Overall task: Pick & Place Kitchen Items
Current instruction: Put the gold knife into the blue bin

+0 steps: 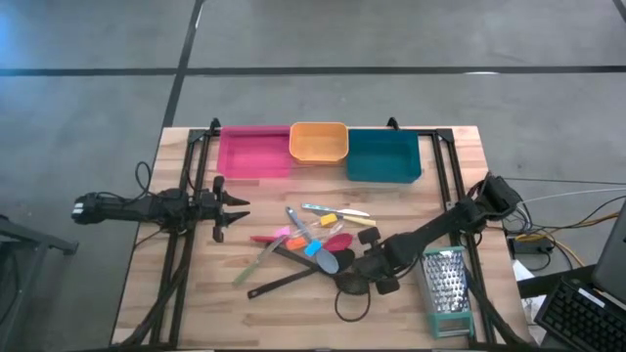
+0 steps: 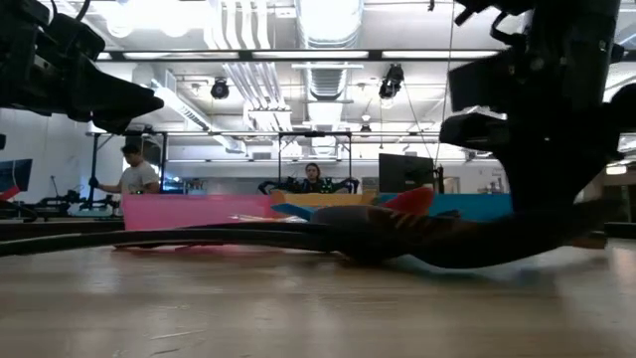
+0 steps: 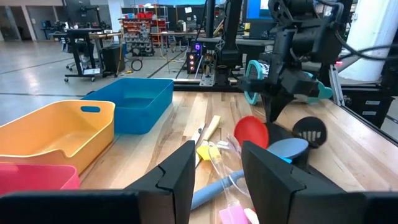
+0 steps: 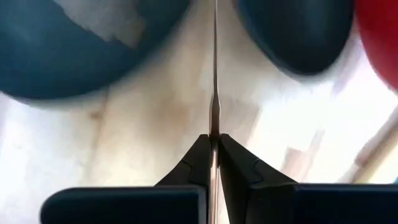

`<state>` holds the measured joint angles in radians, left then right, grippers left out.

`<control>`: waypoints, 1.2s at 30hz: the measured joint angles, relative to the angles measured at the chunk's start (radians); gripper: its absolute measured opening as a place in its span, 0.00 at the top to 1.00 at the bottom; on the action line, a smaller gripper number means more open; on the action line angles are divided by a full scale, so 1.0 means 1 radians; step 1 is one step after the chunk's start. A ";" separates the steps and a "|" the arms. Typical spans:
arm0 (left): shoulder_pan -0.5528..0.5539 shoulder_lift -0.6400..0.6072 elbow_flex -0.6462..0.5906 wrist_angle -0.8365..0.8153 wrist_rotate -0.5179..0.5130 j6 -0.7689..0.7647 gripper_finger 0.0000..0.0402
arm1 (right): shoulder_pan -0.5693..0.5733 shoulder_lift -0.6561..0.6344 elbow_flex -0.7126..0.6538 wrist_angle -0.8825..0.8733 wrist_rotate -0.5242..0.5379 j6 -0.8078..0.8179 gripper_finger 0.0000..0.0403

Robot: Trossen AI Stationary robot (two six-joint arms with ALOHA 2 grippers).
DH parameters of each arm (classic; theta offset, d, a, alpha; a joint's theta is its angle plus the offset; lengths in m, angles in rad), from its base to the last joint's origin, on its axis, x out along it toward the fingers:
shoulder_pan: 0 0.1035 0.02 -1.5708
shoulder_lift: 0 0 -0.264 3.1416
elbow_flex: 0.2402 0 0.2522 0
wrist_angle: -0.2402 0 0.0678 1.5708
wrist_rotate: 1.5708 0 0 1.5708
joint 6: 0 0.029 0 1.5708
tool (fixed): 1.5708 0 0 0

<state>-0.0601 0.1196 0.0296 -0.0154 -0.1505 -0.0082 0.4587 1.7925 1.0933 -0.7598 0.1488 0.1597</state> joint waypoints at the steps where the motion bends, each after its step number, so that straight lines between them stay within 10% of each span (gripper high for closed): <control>1: 0.000 0.000 0.000 0.000 0.000 0.000 0.66 | 0.001 -0.004 0.004 -0.015 -0.003 0.006 0.98; 11: 0.000 0.000 0.000 0.000 0.000 0.000 0.66 | 0.011 -0.165 0.069 -0.110 0.027 0.005 0.98; 19: 0.000 0.000 0.000 0.000 0.000 0.000 0.66 | -0.033 -0.356 0.062 -0.165 0.292 -0.103 0.98; 36: 0.000 0.000 0.000 0.000 0.000 0.000 0.66 | -0.568 -0.477 0.059 -0.173 0.378 -0.450 0.97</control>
<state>-0.0599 0.1200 0.0296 -0.0152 -0.1505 -0.0081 -0.1096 1.3155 1.1519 -0.9325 0.5267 -0.2903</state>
